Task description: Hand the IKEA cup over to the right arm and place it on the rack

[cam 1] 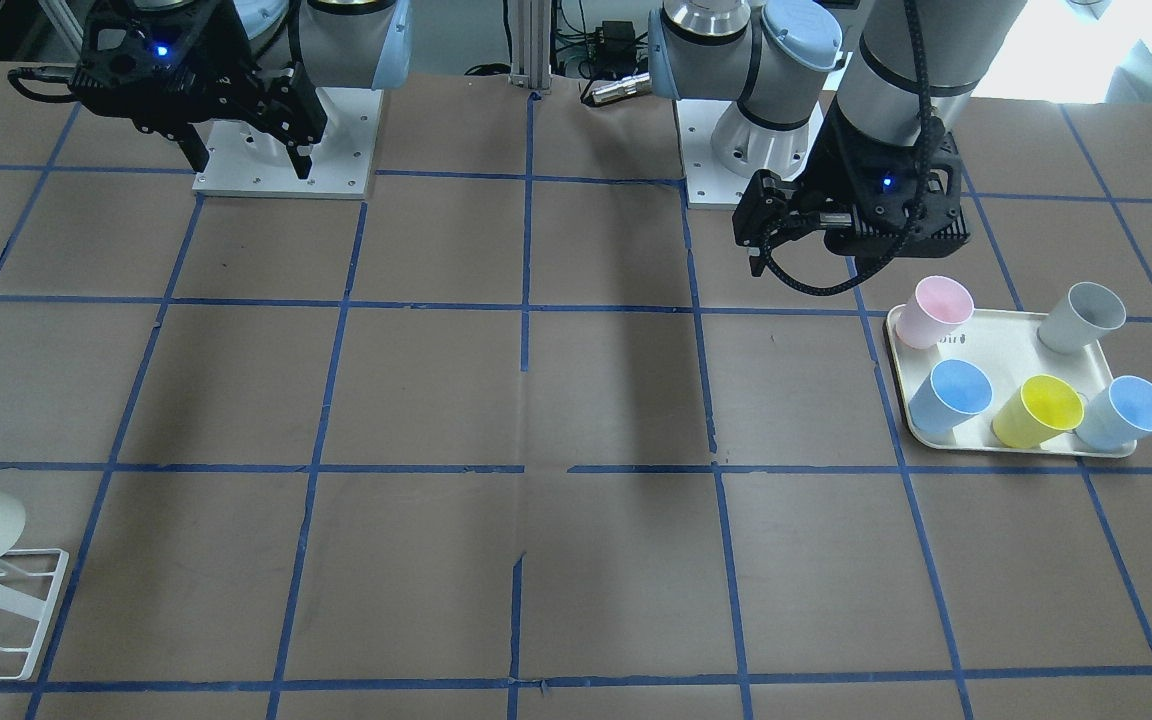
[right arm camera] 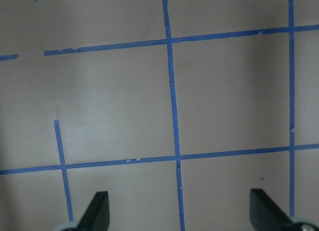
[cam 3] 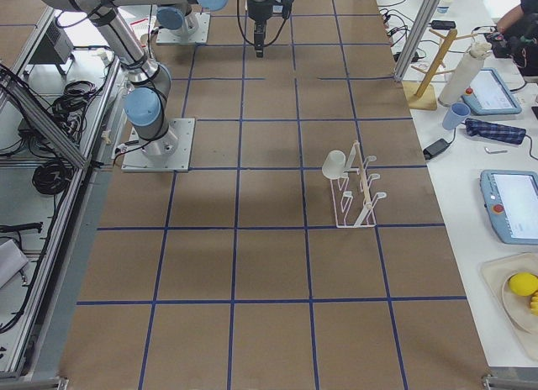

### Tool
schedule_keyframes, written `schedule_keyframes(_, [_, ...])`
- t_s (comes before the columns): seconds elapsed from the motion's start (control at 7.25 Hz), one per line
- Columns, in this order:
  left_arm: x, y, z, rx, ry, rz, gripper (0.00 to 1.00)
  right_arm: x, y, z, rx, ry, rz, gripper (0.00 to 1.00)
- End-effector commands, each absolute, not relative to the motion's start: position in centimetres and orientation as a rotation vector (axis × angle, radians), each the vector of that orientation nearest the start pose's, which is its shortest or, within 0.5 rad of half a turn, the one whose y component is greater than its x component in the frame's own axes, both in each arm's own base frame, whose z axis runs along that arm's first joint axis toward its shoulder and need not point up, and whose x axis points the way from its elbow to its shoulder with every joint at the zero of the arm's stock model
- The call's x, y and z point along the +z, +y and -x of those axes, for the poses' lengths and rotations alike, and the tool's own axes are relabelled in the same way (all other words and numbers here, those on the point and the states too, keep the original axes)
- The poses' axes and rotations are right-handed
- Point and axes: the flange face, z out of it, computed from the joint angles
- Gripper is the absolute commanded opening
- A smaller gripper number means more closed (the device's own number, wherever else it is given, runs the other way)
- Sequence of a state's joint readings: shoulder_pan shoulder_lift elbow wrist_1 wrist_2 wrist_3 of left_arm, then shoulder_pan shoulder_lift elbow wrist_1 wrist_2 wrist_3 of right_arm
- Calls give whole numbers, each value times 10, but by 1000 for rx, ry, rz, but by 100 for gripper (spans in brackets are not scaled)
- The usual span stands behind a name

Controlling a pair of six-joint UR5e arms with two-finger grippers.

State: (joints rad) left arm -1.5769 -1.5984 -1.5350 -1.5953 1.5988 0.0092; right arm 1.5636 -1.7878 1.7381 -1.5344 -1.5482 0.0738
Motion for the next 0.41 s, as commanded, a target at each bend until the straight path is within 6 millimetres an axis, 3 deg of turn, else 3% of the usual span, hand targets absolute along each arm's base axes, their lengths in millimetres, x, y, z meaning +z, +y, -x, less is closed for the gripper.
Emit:
schedule_keyframes(0.0, [488, -501, 134, 29, 3114, -24, 100, 499, -403, -132, -28, 3117, -131, 100])
schedule_keyframes(0.28, [488, -501, 134, 29, 3114, -24, 100, 499, -403, -132, -30, 3117, -131, 100])
